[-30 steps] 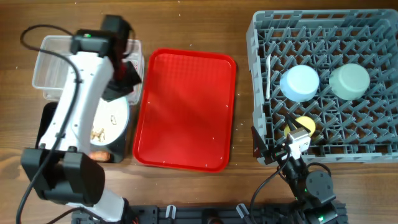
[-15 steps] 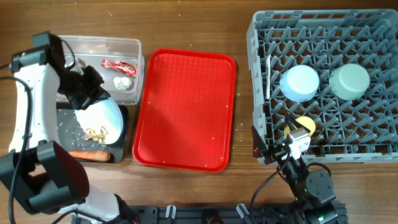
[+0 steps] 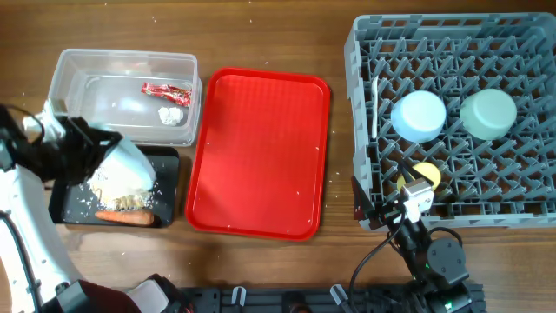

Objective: Sort waste into correct bins and load items into the dishwasher rack
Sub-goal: 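Tip the plate to dump the rice scraps onto the black tray, then carry the empty plate to the dish rack and stand it upright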

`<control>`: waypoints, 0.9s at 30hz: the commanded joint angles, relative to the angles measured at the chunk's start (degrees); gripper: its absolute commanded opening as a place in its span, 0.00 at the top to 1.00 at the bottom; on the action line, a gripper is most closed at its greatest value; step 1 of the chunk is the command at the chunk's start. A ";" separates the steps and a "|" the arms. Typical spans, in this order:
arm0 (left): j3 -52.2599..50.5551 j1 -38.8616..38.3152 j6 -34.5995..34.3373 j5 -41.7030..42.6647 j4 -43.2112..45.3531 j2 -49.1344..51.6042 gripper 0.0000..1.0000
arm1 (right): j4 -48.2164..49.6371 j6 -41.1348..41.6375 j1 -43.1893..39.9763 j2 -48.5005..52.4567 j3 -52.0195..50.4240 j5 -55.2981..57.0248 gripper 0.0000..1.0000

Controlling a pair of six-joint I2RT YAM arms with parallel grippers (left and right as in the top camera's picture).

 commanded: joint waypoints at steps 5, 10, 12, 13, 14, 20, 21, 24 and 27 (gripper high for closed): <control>-11.80 12.74 18.18 21.40 0.22 -4.50 0.96 | 0.28 0.81 -0.22 -0.50 -0.09 -0.50 0.00; -11.78 15.41 22.29 25.92 0.33 -12.04 0.96 | 0.28 0.79 -0.22 -0.50 -0.09 -0.50 0.00; -11.78 15.39 22.27 25.64 1.36 -15.98 0.96 | 0.28 0.79 -0.22 -0.50 -0.09 -0.50 0.00; -11.78 15.41 22.25 24.81 2.75 -18.91 0.96 | 0.28 0.79 -0.22 -0.50 -0.09 -0.50 0.00; -11.78 15.41 21.99 23.82 3.39 -20.00 0.96 | 0.28 0.79 -0.22 -0.50 -0.09 -0.50 0.00; -11.76 12.28 12.24 32.63 9.25 -20.87 0.96 | 0.28 0.79 -0.22 -0.50 -0.09 -0.48 0.00; -11.76 10.38 8.59 33.68 12.70 -20.85 0.96 | 0.28 0.81 -0.22 -0.50 -0.09 -0.48 0.00; -11.76 -2.01 -10.27 33.79 33.88 -20.61 0.96 | 0.28 0.81 -0.22 -0.50 -0.09 -0.48 0.00; -11.78 -27.39 -34.84 19.30 66.49 -15.32 0.96 | 0.28 0.81 -0.22 -0.50 -0.09 -0.48 0.00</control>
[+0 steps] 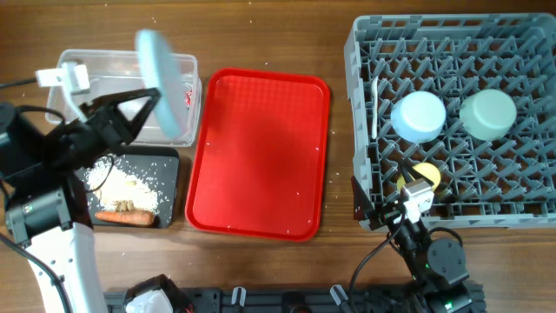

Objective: Sort waste into correct bins and load items into the dishwasher rack
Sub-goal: 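Carry the empty plate to the dish rack and stand it upright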

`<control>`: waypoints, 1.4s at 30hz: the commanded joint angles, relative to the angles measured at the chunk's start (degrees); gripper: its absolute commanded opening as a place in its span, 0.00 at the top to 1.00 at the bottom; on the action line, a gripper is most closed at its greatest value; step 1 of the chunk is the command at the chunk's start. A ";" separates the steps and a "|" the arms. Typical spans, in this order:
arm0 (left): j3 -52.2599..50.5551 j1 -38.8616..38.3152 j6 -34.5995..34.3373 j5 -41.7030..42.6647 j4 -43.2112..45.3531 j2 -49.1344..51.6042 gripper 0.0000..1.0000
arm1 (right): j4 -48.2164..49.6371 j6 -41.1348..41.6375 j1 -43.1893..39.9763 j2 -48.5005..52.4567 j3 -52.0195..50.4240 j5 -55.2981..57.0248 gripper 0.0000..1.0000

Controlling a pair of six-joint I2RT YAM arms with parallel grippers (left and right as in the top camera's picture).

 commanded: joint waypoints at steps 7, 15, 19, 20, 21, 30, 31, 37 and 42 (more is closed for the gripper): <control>0.39 -42.58 -48.39 -30.05 55.32 25.99 0.96 | 0.28 0.81 -0.22 -0.42 -0.09 -0.50 0.00; 1.92 -53.46 -66.07 -41.83 69.22 42.05 0.96 | 0.28 0.79 -0.22 -0.42 -0.09 -0.48 0.00; 3.43 -56.17 -65.99 -45.20 69.18 42.75 0.96 | 0.28 0.79 -0.22 -0.42 -0.09 -0.50 0.00; 3.76 -56.92 -65.81 -46.88 69.05 42.75 0.96 | 0.28 0.81 -0.22 -0.42 -0.09 -0.48 0.00; 4.13 -57.61 -65.85 -48.72 67.76 42.75 0.96 | 0.28 0.79 -0.22 -0.42 -0.09 -0.48 0.00; 5.33 -59.60 -65.92 -53.59 59.93 46.45 0.96 | 0.28 0.81 -0.22 -0.42 -0.09 -0.48 0.00; 5.33 -59.60 -65.85 -53.57 59.93 47.28 0.96 | 0.28 0.81 -0.22 -0.42 -0.09 -0.48 0.00; 5.33 -59.06 -56.68 -53.77 59.69 48.59 0.32 | 0.28 0.76 -0.22 -0.42 -0.09 -0.50 0.00; 5.33 -58.42 -51.60 -52.76 59.39 48.59 0.11 | 0.28 0.79 -0.22 -0.42 -0.09 -0.50 0.00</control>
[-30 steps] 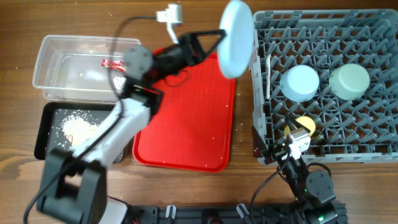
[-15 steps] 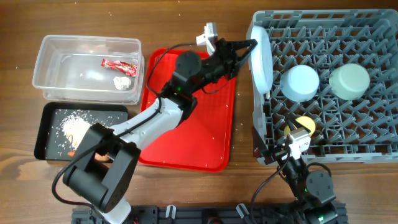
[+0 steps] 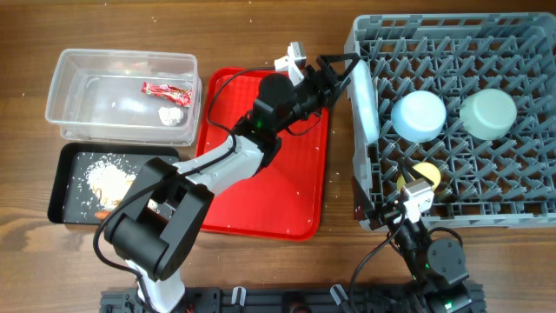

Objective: Sort waste into correct bins and load items into the dishwasher rack
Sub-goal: 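Carry the empty plate to the dish rack and stand it upright, then release the plate in the rack and pull the left arm back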

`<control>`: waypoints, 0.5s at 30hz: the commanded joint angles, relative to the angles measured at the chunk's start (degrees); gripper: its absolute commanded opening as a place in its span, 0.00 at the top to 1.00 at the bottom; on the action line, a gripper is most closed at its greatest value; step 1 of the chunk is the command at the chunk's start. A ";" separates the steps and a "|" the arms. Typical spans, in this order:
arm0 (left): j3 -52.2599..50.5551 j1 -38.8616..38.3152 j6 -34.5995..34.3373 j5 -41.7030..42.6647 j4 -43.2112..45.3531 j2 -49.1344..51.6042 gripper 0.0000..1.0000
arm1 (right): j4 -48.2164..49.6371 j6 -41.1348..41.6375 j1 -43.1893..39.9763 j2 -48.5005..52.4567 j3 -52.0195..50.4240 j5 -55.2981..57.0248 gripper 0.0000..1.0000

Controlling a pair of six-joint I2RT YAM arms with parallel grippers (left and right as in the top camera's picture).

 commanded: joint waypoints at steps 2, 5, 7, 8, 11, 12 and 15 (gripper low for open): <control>1.22 1.09 8.57 0.74 0.00 0.04 0.00 | 0.28 0.79 -0.07 -0.39 -0.07 -0.28 0.00; 1.22 2.01 11.63 1.90 -0.79 -0.17 0.01 | 0.28 0.83 -0.07 -0.39 -0.07 -0.31 0.00; 1.22 3.32 13.03 3.37 -1.75 -0.76 0.00 | 0.28 0.79 -0.07 -0.39 -0.07 -0.31 0.00; 1.22 4.35 13.07 3.69 -3.82 -1.55 0.00 | 0.28 0.79 -0.07 -0.39 -0.07 -0.31 0.00; 1.27 7.85 19.74 4.44 -12.83 -5.73 0.01 | 0.28 0.79 -0.07 -0.39 -0.07 -0.28 0.00; 1.46 8.98 22.99 4.15 -18.16 -8.11 0.01 | 0.28 0.81 -0.07 -0.39 -0.07 -0.31 0.00; 2.97 12.00 33.29 1.14 -36.89 -16.96 0.01 | 0.28 0.79 -0.07 -0.39 -0.07 -0.31 0.00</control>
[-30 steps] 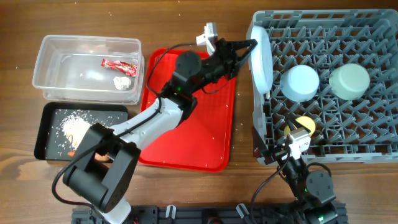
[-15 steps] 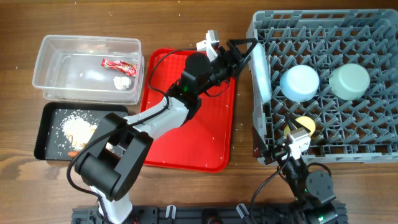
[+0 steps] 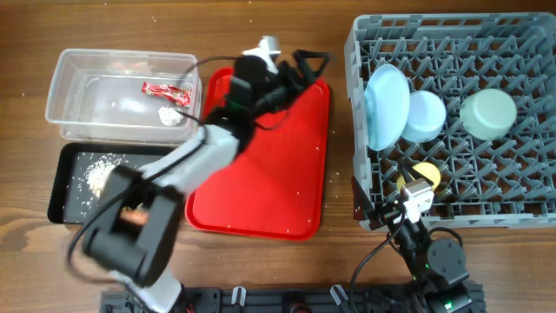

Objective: Sort waste into correct bins and load items into the dishwasher rack

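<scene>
A light-blue plate (image 3: 383, 106) stands on edge in the left part of the grey dishwasher rack (image 3: 521, 211), leaning against a blue bowl (image 3: 426, 116). A pale green bowl (image 3: 488, 113) and a small yellow item (image 3: 426, 175) also sit in the rack. My left gripper (image 3: 306, 71) hovers over the far end of the red tray (image 3: 261, 183), apart from the plate, open and empty. My right gripper (image 3: 415, 196) rests at the rack's front edge; its fingers are hard to make out.
A clear bin (image 3: 78, 91) at the far left holds a red wrapper (image 3: 165, 90) and a white crumpled scrap (image 3: 170, 116). In front of it a black tray (image 3: 68, 202) holds rice scraps (image 3: 101, 172), partly covered by my left arm.
The left gripper held the plate on edge at the rack's left side. Now the plate stands in the rack by itself, and the gripper is further left over the red tray, empty.
First the left gripper held the plate tilted over the black tray, food on it. Then the plate was raised on edge near the clear bin, scraps lying in the black tray. Later it was at the rack's left edge, and now it stands in the rack, released. The right arm stayed still.
</scene>
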`<control>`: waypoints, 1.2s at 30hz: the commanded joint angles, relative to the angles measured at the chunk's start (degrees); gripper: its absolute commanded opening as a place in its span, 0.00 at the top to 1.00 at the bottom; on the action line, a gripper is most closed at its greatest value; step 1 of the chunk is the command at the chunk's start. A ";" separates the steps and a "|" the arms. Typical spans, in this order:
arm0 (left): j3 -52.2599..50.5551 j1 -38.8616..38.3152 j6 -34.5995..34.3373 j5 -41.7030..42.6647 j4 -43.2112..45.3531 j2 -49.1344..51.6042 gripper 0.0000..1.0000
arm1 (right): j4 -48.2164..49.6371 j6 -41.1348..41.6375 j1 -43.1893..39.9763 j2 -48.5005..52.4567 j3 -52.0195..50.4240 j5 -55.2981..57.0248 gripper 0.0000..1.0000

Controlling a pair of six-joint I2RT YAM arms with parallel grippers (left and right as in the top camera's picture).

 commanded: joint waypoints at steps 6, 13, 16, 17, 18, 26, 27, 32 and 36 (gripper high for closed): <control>7.21 7.39 36.24 -20.26 -50.97 -32.20 0.01 | 0.28 0.81 -0.07 -0.39 -0.07 -0.31 0.00; 7.69 7.67 43.69 -38.16 -74.82 -48.13 0.00 | 0.28 0.79 -0.07 -0.39 -0.07 -0.31 0.00; 7.69 7.67 43.69 -43.04 -81.20 -53.53 0.00 | 0.28 0.81 -0.07 -0.39 -0.07 -0.28 0.00; 7.69 7.67 43.69 -43.01 -82.01 -54.95 0.00 | 0.28 0.76 -0.07 -0.39 -0.07 -0.28 0.00; 7.69 7.67 43.69 -43.01 -82.86 -56.92 0.00 | 0.28 0.81 -0.07 -0.39 -0.07 -0.31 0.00; 7.69 7.67 43.52 -42.99 -84.13 -58.47 0.00 | 0.28 0.81 -0.07 -0.39 -0.07 -0.28 0.00; 7.69 7.67 43.52 -42.99 -84.15 -58.47 0.00 | 0.28 0.81 -0.07 -0.39 -0.07 -0.28 0.00; 7.69 7.67 43.52 -42.99 -84.17 -58.47 0.00 | 0.28 0.81 -0.07 -0.39 -0.07 -0.28 0.00; 7.69 7.67 43.52 -42.99 -84.17 -58.47 0.00 | 0.28 0.79 -0.07 -0.39 -0.07 -0.28 0.00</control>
